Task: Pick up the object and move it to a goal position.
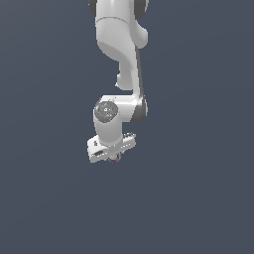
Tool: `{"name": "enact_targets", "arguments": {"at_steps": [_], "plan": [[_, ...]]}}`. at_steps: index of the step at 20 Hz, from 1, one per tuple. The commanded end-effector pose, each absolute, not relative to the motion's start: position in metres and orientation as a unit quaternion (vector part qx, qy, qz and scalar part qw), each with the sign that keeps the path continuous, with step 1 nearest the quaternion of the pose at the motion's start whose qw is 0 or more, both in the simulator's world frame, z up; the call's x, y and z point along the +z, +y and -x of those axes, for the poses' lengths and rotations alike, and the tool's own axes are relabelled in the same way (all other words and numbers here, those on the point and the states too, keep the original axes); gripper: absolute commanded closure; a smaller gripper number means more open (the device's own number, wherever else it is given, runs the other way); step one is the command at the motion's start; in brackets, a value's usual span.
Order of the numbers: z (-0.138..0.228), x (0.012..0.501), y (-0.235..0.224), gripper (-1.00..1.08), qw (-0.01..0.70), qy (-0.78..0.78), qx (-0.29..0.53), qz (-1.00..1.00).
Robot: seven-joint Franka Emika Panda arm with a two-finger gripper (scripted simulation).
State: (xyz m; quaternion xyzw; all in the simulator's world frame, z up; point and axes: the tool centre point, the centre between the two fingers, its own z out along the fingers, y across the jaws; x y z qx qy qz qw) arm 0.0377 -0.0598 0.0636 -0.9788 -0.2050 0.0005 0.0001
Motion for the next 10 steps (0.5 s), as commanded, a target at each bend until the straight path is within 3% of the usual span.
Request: {"name": "enact_targets", "arguments": {"at_steps": [1,10], "plan": [[-0.042,0.070,-0.079,1.08,0.000,-0.206,0.000,0.979],[-0.049,0.078,-0.103,1.08,0.000,-0.206,0.000,0.979]]}}
